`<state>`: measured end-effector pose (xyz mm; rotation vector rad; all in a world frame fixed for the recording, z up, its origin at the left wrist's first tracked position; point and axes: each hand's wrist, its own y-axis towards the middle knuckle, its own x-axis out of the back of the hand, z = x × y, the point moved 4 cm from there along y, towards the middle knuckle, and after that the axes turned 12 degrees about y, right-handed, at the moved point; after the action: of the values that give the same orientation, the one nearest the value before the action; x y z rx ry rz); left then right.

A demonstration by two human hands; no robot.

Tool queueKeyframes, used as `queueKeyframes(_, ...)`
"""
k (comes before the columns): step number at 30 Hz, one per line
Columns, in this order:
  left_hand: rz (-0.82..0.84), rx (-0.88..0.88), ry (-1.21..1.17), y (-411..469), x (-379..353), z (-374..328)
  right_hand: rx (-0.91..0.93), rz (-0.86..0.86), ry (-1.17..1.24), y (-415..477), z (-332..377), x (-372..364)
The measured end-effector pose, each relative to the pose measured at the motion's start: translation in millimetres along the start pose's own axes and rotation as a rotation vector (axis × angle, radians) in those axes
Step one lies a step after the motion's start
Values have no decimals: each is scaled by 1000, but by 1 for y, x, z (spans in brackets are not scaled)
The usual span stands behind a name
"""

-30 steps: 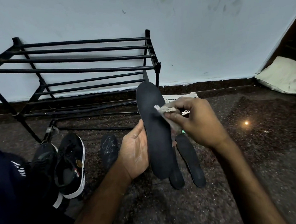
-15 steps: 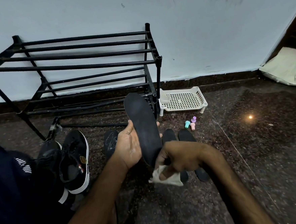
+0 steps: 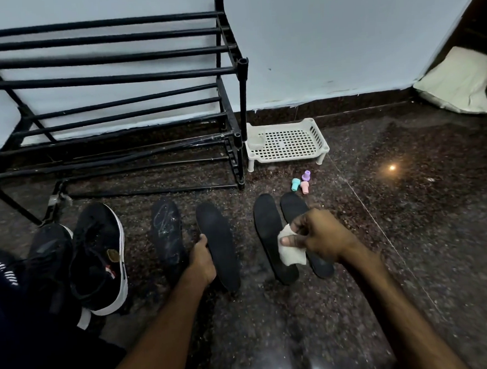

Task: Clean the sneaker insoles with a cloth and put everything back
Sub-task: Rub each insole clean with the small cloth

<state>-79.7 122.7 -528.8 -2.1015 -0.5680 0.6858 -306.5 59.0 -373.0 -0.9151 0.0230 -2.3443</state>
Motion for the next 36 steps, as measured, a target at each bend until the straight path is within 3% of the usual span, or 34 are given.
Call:
queueKeyframes(4, -40, -29, 37, 28, -4, 4, -7, -130, 31, 6, -20, -5)
queueKeyframes(9, -47, -155, 139, 47, -20, -6, -47, -168, 52, 8, -26, -10)
queueKeyframes(13, -120, -268, 403, 59, -21, -10, -93, -178, 61, 8, -35, -15)
queueKeyframes(18, -522, -642, 878, 29, -14, -38, -160, -192, 185, 9, -40, -25)
queueKeyframes(20, -358, -714, 869, 5, -25, -47, -165, -186, 300, 10, -41, -31)
queueKeyframes(24, 455, -449, 943, -53, -66, -40, -230, -222, 522, 10, -37, -45)
queueKeyframes(26, 679, -411, 947, -78, -79, -36, -274, -198, 593, 11, -33, -50)
queueKeyframes(28, 680, -471, 937, -86, -85, -35, -315, -174, 606, 11, -27, -53)
queueKeyframes(32, 466, -652, 902, -88, -82, -41, -381, -160, 500, 14, -25, -68)
queueKeyframes(36, 357, -741, 920, -86, -70, -50, -392, -80, 462, 22, -37, -85)
